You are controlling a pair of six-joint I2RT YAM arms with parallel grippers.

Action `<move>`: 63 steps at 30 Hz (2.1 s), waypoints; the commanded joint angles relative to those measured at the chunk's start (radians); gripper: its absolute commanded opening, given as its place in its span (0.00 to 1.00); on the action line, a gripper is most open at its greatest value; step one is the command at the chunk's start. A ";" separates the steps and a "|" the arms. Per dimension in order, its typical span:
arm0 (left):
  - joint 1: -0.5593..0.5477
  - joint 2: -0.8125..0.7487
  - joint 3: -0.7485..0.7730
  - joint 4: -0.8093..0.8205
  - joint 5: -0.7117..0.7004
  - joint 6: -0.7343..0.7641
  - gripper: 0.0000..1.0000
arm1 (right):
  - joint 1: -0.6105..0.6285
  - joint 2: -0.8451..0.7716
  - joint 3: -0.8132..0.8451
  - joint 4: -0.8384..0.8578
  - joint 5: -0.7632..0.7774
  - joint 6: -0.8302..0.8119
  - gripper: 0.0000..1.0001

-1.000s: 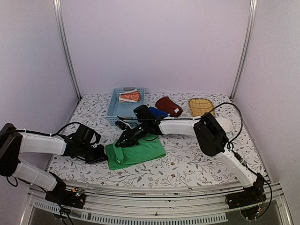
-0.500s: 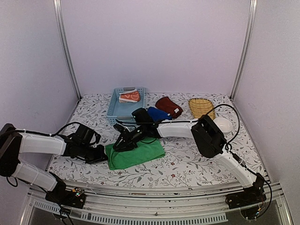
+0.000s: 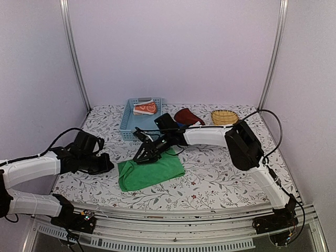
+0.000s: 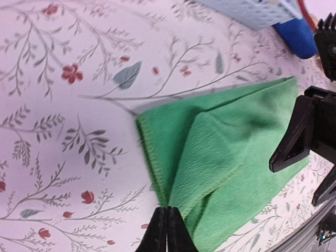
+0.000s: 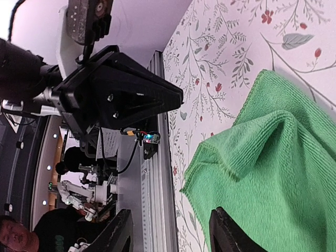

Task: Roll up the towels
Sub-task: Fold the towel at the center of the board, then smooth out the towel at the center of the board.

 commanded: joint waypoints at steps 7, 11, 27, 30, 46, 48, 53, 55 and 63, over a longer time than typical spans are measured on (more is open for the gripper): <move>-0.063 0.135 0.138 0.196 0.266 0.165 0.15 | -0.153 -0.294 -0.227 -0.192 0.153 -0.410 0.26; -0.128 0.271 0.229 0.214 0.299 0.181 0.13 | -0.162 -0.258 -0.236 -0.282 0.196 -0.530 0.04; -0.146 0.515 0.366 0.082 0.170 0.177 0.12 | -0.180 -0.128 -0.265 -0.365 0.246 -0.598 0.02; -0.148 0.539 0.390 0.050 0.187 0.193 0.13 | -0.183 -0.112 -0.262 -0.366 0.235 -0.595 0.02; -0.056 0.428 0.414 -0.399 -0.139 0.138 0.15 | -0.193 -0.078 -0.256 -0.378 0.207 -0.580 0.02; -0.018 0.340 0.405 -0.411 -0.225 0.105 0.17 | -0.193 -0.076 -0.253 -0.379 0.205 -0.580 0.02; -0.007 0.239 0.371 -0.251 -0.104 0.137 0.15 | -0.194 -0.069 -0.236 -0.388 0.198 -0.578 0.02; -0.036 0.259 0.368 -0.207 -0.025 0.151 0.15 | -0.195 -0.071 -0.236 -0.388 0.195 -0.578 0.03; -0.093 0.410 0.348 -0.149 0.020 0.136 0.04 | -0.194 -0.077 -0.236 -0.387 0.188 -0.573 0.03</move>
